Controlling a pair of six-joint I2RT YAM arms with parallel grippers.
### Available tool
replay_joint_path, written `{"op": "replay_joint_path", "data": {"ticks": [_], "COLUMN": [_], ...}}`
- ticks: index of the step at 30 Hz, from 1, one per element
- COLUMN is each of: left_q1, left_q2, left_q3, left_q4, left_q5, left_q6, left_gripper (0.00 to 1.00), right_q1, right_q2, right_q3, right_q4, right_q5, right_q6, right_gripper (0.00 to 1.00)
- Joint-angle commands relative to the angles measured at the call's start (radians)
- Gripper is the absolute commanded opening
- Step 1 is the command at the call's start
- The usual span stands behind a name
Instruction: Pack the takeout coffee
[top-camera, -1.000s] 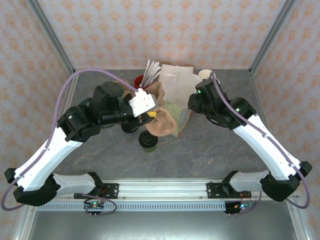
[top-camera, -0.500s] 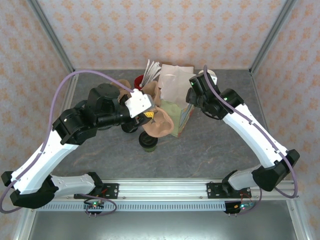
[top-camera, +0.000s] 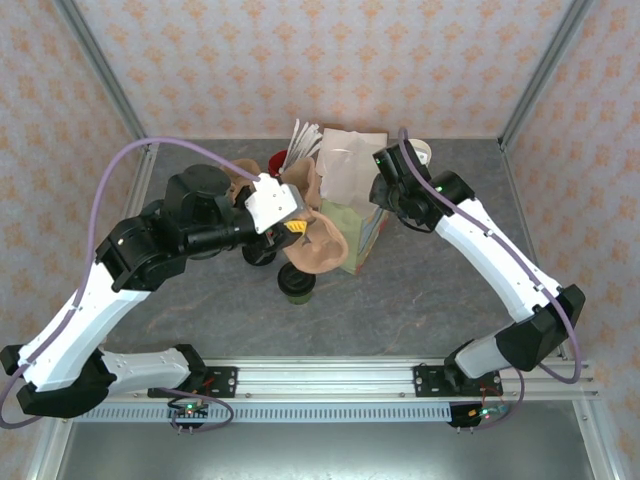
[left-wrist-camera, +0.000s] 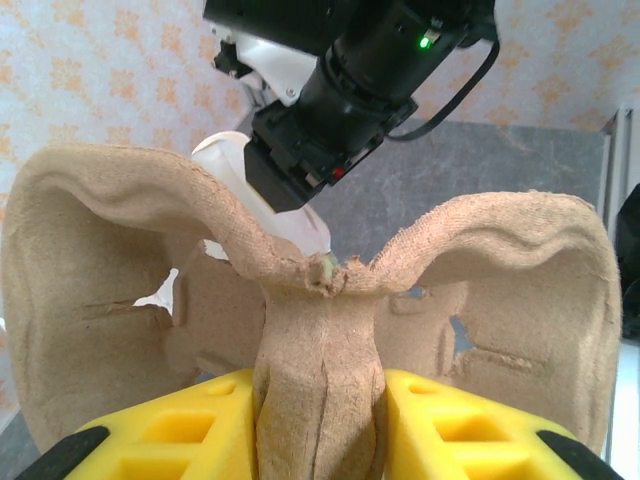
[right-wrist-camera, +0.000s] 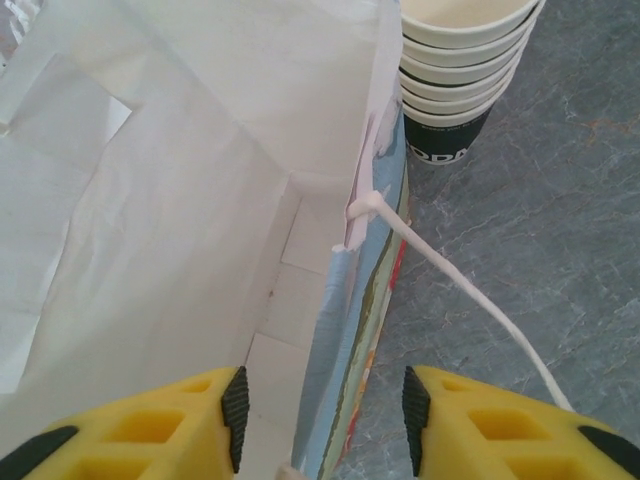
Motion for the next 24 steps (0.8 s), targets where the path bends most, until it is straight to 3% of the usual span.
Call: {"op": "replay_joint_path", "data": {"ticks": [1, 6, 11, 24], "left_q1": [-0.003, -0.004, -0.003, -0.004], "left_q2": [0.022, 0.054, 0.086, 0.166], "left_q3": [0.072, 0.133, 0.178, 0.19], "left_q4": [-0.013, -0.023, 0.012, 0.095], "left_q5": [0.087, 0.162, 0.252, 0.363], "left_q6": [-0.037, -0.089, -0.193, -0.35], "left_gripper": [0.35, 0.35, 0.35, 0.35], "right_q1": [-0.005, -0.006, -0.006, -0.005], "right_q2": [-0.004, -0.033, -0.097, -0.313], "right_q3": [-0.004, 0.01, 0.012, -0.082], "right_q4": [0.011, -0.008, -0.038, -0.133], "right_q5": [-0.002, -0.007, -0.03, -0.104], "right_q6": [-0.018, -0.083, -0.175, -0.373], "right_gripper": [0.31, 0.15, 0.06, 0.0]}}
